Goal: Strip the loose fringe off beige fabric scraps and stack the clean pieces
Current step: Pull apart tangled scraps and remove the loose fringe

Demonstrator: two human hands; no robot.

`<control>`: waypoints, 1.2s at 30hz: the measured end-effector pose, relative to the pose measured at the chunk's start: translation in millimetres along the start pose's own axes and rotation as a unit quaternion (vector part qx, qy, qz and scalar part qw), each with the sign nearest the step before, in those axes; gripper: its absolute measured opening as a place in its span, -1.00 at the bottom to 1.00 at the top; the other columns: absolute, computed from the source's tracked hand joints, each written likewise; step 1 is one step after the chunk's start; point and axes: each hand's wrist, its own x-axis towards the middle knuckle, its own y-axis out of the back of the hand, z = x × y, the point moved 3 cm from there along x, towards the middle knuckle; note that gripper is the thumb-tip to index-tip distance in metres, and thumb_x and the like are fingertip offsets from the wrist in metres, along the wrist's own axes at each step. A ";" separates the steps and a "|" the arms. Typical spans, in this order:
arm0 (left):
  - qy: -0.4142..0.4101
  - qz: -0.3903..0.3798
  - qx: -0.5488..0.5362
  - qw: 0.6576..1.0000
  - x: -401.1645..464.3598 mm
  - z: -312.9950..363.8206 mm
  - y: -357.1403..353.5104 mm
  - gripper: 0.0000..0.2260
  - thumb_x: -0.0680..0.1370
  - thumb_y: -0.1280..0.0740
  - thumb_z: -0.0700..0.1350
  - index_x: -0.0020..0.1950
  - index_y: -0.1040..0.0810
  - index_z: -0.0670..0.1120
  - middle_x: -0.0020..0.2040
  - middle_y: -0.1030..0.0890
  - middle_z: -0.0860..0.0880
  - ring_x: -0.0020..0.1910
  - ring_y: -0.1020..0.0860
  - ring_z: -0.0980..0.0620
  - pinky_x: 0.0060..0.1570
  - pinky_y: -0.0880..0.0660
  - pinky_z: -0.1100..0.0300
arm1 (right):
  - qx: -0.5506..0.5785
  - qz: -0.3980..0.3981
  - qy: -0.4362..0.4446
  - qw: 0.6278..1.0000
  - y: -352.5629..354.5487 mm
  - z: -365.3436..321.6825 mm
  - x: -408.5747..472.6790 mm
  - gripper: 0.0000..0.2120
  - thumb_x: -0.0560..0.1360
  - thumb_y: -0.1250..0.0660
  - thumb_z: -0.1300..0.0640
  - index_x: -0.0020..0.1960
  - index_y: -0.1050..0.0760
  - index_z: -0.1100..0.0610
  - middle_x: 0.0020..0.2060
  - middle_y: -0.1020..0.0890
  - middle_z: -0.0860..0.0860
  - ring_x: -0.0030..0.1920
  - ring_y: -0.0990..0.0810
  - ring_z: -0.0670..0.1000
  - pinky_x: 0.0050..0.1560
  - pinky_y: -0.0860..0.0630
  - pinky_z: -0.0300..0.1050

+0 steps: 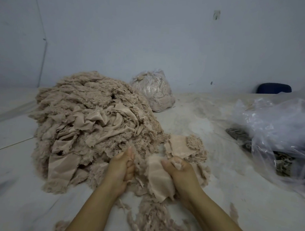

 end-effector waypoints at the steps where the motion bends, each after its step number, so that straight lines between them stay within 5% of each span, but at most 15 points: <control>1: 0.010 -0.010 0.017 1.000 -0.1 0.2 -0.1 -0.68 0.57 -0.23 0.05 -0.31 -0.36 -0.08 -0.57 -0.23 0.07 -0.65 -0.12 0.17 -0.68 -0.05 0.43 | 0.035 0.014 -0.007 0.999 2.4 -0.2 0.7 -0.74 0.54 -0.35 0.12 -0.30 -0.42 0.14 -0.38 -0.57 0.10 -0.33 -0.54 0.07 -0.32 -0.43 -0.13; 7: 0.028 -0.171 0.200 0.964 -23.3 -18.1 -30.5 -0.68 0.31 -0.38 0.19 -0.27 -0.58 -0.06 -0.54 -0.43 0.07 -0.64 -0.28 0.19 -0.64 -0.17 0.40 | 0.110 0.016 0.008 0.994 -2.1 -2.5 -0.3 -0.89 0.56 -0.31 0.19 -0.11 -0.52 0.23 -0.25 -0.64 0.16 -0.25 -0.59 0.10 -0.20 -0.55 -0.03; 12: -0.014 -0.132 0.131 0.983 -21.9 -8.0 -29.7 -0.66 0.58 -0.23 0.06 -0.27 -0.62 -0.09 -0.55 -0.52 0.07 -0.65 -0.41 0.23 -0.63 -0.26 0.47 | 0.130 0.103 0.037 0.985 5.4 -0.4 1.9 -0.84 0.57 -0.28 0.22 -0.19 -0.49 0.18 -0.38 -0.59 0.05 -0.39 -0.55 -0.01 -0.40 -0.46 -0.18; 19: -0.037 -0.058 0.261 0.963 -14.3 0.1 -13.8 -0.49 0.34 -0.26 0.33 -0.59 -0.25 0.00 -0.59 -0.30 -0.01 -0.63 -0.17 0.06 -0.56 -0.17 0.34 | 0.071 0.152 0.040 0.985 30.0 -4.1 13.8 -0.73 0.56 -0.20 0.36 -0.24 -0.51 0.10 -0.38 -0.59 0.01 -0.42 -0.49 0.00 -0.37 -0.40 -0.13; 22: -0.141 -0.061 0.357 0.921 -18.1 1.3 -21.7 -0.44 0.32 -0.17 0.41 -0.53 -0.26 -0.06 -0.41 -0.34 -0.05 -0.42 -0.32 0.02 -0.27 -0.27 0.24 | -0.026 0.092 0.052 0.994 31.0 -7.1 14.2 -0.65 0.55 -0.25 0.31 -0.34 -0.56 0.02 -0.45 -0.56 -0.04 -0.40 -0.43 0.02 -0.31 -0.34 -0.09; 25: -0.246 0.004 0.504 0.828 -26.9 4.6 -33.8 -0.39 0.29 -0.08 0.46 -0.53 -0.40 -0.08 -0.16 -0.45 0.21 -0.04 -0.39 0.19 0.04 -0.29 0.22 | -0.083 0.076 0.068 0.991 25.0 -9.8 14.1 -0.56 0.51 -0.31 0.25 -0.50 -0.51 -0.06 -0.55 -0.51 -0.17 -0.51 -0.39 -0.18 -0.36 -0.33 -0.19; 28: -0.321 0.061 0.573 0.751 -33.1 14.1 -37.8 -0.46 0.46 -0.20 0.31 -0.59 -0.23 0.02 -0.38 -0.44 0.18 -0.24 -0.42 0.14 -0.03 -0.33 0.14 | -0.094 0.063 0.075 0.991 22.4 -12.6 14.8 -0.72 0.52 -0.33 0.20 -0.36 -0.58 0.02 -0.45 -0.60 -0.13 -0.43 -0.49 -0.16 -0.37 -0.38 -0.24; 31: -0.279 -0.003 0.524 0.805 -30.6 9.5 -39.0 -0.65 0.38 -0.38 0.25 -0.34 -0.35 0.04 -0.32 -0.49 0.09 -0.33 -0.45 0.15 -0.30 -0.36 0.18 | -0.096 0.064 0.076 0.990 22.7 -13.3 14.3 -0.75 0.53 -0.32 0.19 -0.32 -0.56 0.04 -0.42 -0.59 -0.10 -0.40 -0.46 -0.05 -0.34 -0.37 -0.19; 34: -0.176 -0.118 0.397 0.893 -28.3 -5.2 -48.3 -0.47 0.26 -0.50 0.23 0.12 -0.38 0.16 0.04 -0.51 0.19 0.01 -0.50 0.29 -0.07 -0.46 0.38 | -0.094 0.044 0.064 0.993 19.8 -13.3 12.6 -0.80 0.54 -0.31 0.16 -0.25 -0.58 0.07 -0.38 -0.61 0.03 -0.41 -0.46 0.02 -0.35 -0.39 -0.07; 36: -0.191 -0.121 0.355 0.907 -23.6 -12.9 -53.9 -0.65 0.41 -0.49 -0.02 0.09 -0.43 0.15 0.01 -0.56 0.13 -0.03 -0.55 0.26 -0.05 -0.49 0.37 | -0.094 0.032 0.067 0.993 18.5 -12.8 11.2 -0.86 0.52 -0.34 0.13 -0.21 -0.58 0.08 -0.32 -0.64 0.04 -0.35 -0.55 0.03 -0.27 -0.49 -0.01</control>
